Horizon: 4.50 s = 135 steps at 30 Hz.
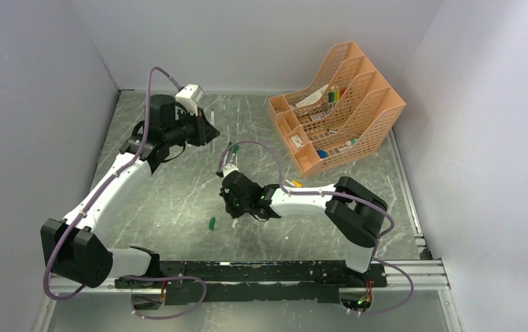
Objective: Insert the pens into the pen caps
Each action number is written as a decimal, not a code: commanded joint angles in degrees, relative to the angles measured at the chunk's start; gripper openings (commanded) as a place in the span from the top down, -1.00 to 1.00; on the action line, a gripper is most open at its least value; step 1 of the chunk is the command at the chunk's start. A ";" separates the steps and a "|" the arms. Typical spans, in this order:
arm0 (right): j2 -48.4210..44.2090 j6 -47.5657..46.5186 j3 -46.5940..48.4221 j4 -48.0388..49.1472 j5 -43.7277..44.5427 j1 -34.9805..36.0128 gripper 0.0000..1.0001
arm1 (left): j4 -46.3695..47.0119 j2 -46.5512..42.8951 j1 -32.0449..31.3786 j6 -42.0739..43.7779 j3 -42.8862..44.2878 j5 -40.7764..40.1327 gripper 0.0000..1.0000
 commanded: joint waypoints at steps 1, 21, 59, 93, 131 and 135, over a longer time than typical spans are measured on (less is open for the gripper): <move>2.05 0.70 1.43 0.26 -0.12 0.08 1.00 | 1.44 -1.33 0.97 0.06 -0.50 3.49 0.87; 3.01 2.21 -0.27 -1.89 4.65 -2.35 1.00 | 1.64 -1.40 1.48 -0.45 -0.83 4.80 0.87; 4.06 3.68 6.64 -2.52 19.17 -0.48 0.46 | 2.62 -2.91 2.24 -1.67 -0.77 2.77 0.86; 1.65 10.70 2.12 -1.06 22.20 2.37 1.00 | 3.61 -5.70 4.78 -3.67 -3.05 2.34 0.86; -33.88 20.76 -16.41 50.68 -16.07 -29.56 1.00 | 65.02 4.00 -7.72 -36.30 -18.38 36.85 0.87; -33.52 20.49 -14.11 50.36 -16.53 -30.67 1.00 | 64.35 6.38 -7.91 -37.02 -16.49 37.38 0.86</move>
